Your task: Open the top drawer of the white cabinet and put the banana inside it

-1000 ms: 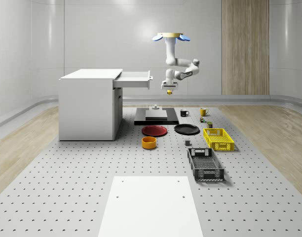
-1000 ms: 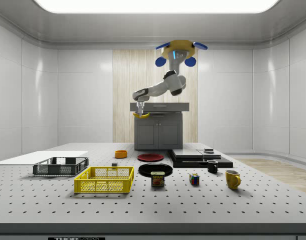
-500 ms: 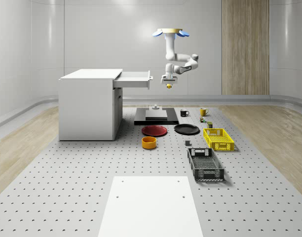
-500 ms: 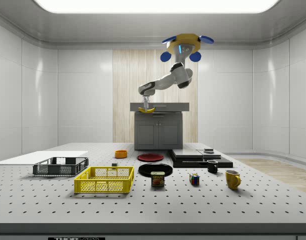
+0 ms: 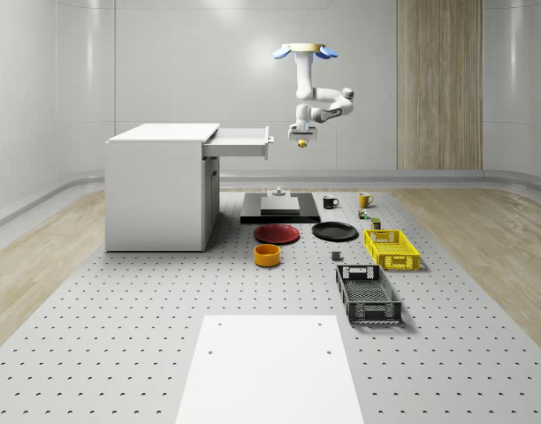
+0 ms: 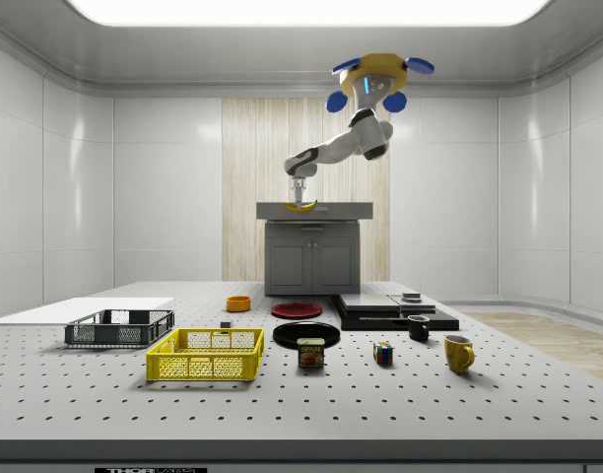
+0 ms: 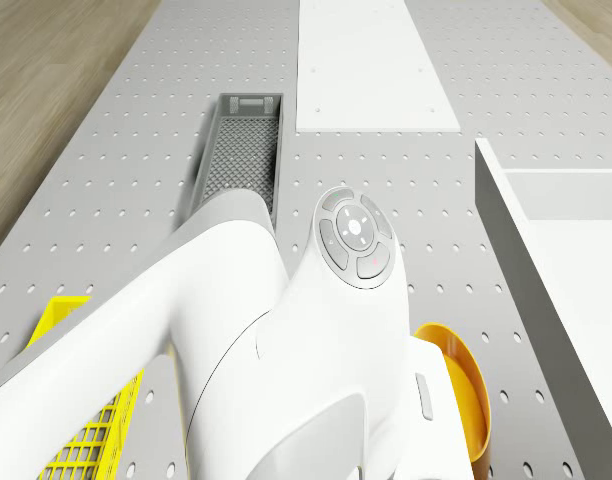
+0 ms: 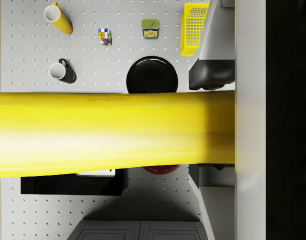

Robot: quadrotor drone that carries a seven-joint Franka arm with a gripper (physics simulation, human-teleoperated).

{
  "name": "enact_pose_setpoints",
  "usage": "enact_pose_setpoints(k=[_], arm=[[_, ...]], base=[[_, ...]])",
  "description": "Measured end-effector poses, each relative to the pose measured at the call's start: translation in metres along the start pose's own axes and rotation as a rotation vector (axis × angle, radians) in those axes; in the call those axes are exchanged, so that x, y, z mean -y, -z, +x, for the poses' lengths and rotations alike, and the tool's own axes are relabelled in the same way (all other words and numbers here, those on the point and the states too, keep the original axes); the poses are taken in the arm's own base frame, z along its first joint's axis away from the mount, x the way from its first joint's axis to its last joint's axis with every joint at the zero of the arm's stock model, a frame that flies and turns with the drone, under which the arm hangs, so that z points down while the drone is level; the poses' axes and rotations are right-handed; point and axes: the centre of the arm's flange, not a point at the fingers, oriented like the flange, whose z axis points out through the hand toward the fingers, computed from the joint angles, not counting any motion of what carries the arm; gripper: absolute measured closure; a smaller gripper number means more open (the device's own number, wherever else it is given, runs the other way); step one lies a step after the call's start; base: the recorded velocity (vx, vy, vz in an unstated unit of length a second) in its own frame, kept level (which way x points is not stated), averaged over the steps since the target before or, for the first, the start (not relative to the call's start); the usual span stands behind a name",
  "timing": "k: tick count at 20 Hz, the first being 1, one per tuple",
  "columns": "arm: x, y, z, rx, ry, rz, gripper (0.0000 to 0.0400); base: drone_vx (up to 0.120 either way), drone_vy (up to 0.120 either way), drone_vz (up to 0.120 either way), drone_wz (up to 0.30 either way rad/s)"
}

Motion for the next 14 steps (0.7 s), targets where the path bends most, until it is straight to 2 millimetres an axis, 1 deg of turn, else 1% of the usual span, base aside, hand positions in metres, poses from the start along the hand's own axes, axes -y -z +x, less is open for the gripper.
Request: enact_pose_setpoints(k=[7,8,14], arm=[[0.0,0.0,0.0,0.0,0.0,0.0,0.021],[0.0,0.0,0.0,0.0,0.0,0.0,0.021],[0.0,0.0,0.0,0.0,0.0,0.0,0.021]], base=[[-0.12,0.0,0.12,0.0],[-0.12,-0.04,0.12,0.0],[-0.12,-0.12,0.12,0.0]])
